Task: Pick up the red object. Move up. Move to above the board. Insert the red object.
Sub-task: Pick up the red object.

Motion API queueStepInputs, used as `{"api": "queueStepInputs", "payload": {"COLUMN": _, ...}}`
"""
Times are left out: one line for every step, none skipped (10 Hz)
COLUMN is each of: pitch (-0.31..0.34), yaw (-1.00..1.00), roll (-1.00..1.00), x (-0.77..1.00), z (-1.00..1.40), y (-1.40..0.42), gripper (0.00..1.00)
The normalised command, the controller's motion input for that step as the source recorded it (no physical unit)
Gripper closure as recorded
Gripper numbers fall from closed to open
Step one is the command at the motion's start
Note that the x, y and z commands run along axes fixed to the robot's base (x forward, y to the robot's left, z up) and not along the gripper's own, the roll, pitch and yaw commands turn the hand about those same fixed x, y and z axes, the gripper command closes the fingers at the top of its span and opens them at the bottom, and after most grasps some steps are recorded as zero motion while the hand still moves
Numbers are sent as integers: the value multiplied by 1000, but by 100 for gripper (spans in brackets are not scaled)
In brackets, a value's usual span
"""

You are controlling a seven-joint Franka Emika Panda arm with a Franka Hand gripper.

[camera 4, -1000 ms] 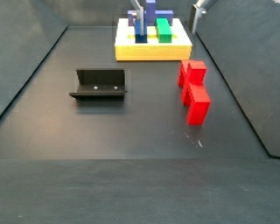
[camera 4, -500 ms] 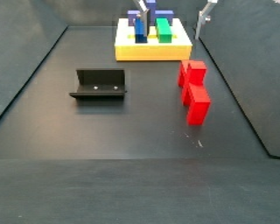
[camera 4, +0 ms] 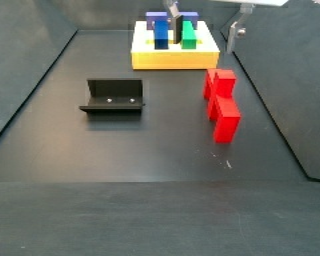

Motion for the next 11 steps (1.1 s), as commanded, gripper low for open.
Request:
{"api": "queueStepInputs", "payload": {"pitch": -86, "yaw": -923, "roll": -59, "x": -166, "z": -43, "y": 0, "gripper": 0}}
{"api": "queueStepInputs", "payload": {"pitch": -86, "yaw": -951, "roll": -63, "x": -106, "z": -54, "y": 0, "gripper": 0}}
{"api": "queueStepInputs", "payload": {"pitch": -84, "yaw": -971, "roll": -63, "x": -71, "z": -71, "y": 0, "gripper": 0}}
{"api": "queueStepInputs", "payload": {"pitch": -99, "yaw": -937, "roll": -117, "x": -91, "z": -203, "y": 0, "gripper": 0}}
{"api": "queueStepInputs", "payload": {"pitch": -103, "yaw": -900, "roll": -169, "x": -120, "z": -286, "y": 0, "gripper": 0}}
{"api": "queueStepInputs", "payload": {"pitch": -101, "yaw": -880, "roll": -217, "x": -111, "z": -363, "y": -3, "gripper": 0}}
{"api": "queueStepInputs", "payload": {"pitch": -101, "yaw": -857, "roll": -241, "x": -126, "z": -400, "y": -3, "gripper": 0}}
{"api": "queueStepInputs", "payload": {"pitch": -91, "yaw": -869, "roll": -227, "x": -111, "z": -360, "y": -3, "gripper": 0}}
{"api": "queueStepInputs", "payload": {"pitch": -56, "yaw": -894, "roll": -201, "x": -66, "z": -274, "y": -3, "gripper": 0}}
{"api": "queueStepInputs", "payload": {"pitch": -44, "yaw": -897, "roll": -196, "x": -54, "z": -251, "y": -3, "gripper": 0}}
{"api": "queueStepInputs", "payload": {"pitch": -27, "yaw": -886, "roll": -207, "x": -49, "z": -234, "y": -3, "gripper": 0}}
